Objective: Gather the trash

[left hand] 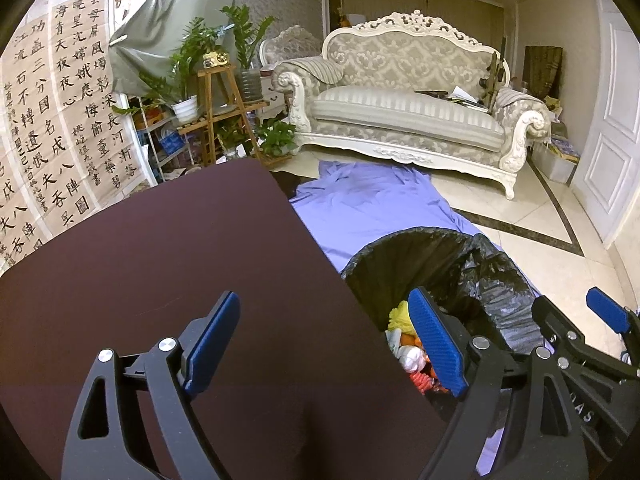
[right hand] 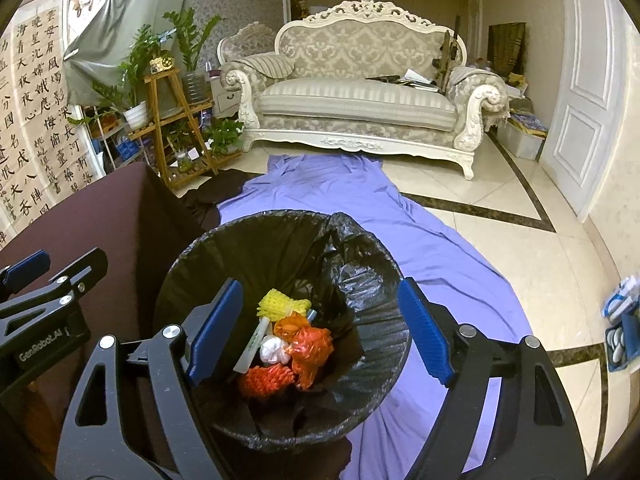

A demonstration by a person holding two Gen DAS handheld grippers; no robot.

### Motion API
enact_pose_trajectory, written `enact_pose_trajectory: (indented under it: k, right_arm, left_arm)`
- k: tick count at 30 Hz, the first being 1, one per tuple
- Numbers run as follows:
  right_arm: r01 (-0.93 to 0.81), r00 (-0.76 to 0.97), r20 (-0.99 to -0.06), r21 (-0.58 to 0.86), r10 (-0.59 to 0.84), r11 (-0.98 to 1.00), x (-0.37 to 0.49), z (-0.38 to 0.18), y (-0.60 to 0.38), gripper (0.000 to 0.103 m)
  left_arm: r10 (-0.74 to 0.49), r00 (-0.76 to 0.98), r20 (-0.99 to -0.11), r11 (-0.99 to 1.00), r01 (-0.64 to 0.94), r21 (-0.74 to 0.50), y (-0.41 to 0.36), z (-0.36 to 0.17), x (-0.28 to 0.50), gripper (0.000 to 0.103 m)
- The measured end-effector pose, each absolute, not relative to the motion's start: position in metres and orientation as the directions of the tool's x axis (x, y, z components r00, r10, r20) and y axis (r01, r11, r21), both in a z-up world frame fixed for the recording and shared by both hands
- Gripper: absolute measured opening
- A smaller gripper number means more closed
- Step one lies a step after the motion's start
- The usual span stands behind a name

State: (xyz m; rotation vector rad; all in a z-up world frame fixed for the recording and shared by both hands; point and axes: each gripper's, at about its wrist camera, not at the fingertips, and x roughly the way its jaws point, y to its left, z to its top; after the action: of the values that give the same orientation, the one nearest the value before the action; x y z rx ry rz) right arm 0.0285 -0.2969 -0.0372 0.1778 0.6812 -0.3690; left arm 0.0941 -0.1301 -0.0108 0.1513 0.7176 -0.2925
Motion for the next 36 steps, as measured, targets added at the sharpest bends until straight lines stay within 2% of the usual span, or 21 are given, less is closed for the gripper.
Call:
enact_pose_trajectory:
  k: [22,36]
  right_arm:
    - [0.339,0.78,-0.566,0.025,-0.266,0.94,-0.046,0.008,-0.244,0.079]
    - [0.327,0.798,-0.542,0.024,-0.263,0.945,-0.063,0.018,-0.233,0.08]
  left_arm:
    - [-0.194,0.766,-0.613,0.964,0.265,0.026,-0.078,0.023,0.02,0.085]
    - [-0.175,0.796,-0.58,0.974,0.226,0.017,-0.067,0.031,-0.002,0.085]
